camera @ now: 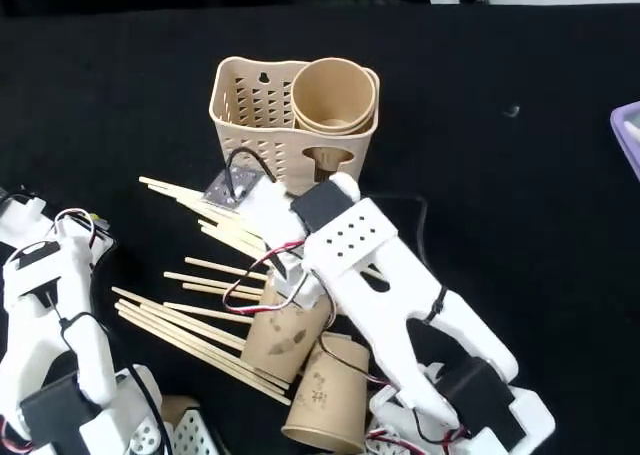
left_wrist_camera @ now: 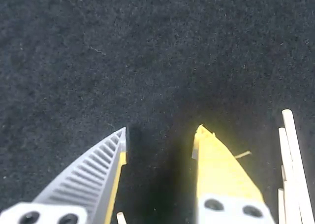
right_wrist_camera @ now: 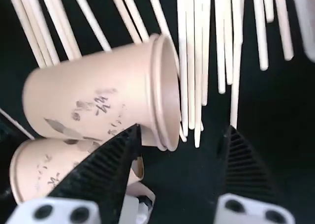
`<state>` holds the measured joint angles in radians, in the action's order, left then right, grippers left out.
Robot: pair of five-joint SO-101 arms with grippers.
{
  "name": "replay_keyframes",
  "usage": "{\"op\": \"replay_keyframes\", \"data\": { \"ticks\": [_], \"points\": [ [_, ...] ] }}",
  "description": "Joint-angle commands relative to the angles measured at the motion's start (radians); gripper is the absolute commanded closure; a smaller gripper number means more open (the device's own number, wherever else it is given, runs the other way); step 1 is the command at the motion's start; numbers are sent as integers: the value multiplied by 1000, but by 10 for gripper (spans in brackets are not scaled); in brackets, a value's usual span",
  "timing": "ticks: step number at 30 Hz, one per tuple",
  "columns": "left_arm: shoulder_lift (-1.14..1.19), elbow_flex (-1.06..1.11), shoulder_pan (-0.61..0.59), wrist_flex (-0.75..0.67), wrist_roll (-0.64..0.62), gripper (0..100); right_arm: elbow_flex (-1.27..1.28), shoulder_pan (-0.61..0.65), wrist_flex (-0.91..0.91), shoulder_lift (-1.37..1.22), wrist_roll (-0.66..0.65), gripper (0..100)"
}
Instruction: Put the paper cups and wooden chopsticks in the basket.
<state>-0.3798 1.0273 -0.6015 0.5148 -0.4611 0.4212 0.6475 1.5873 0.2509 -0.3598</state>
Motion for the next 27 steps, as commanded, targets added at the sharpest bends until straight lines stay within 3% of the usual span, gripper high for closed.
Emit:
{"op": "replay_keyframes", "data": {
  "ticks": [1, 10, 18, 27],
  "points": [
    [-25, -22, -8, -15, 14, 780, 12, -15, 11, 48, -28, 737],
    [-25, -22, -8, -15, 14, 780, 15, 183, 28, 58, -115, 737],
    [-25, -22, -8, -15, 15, 780, 64, 196, -21, 48, -124, 740],
    [-26, -22, -10, -15, 15, 780, 74, 196, -17, 59, -117, 992]
  ]
}}
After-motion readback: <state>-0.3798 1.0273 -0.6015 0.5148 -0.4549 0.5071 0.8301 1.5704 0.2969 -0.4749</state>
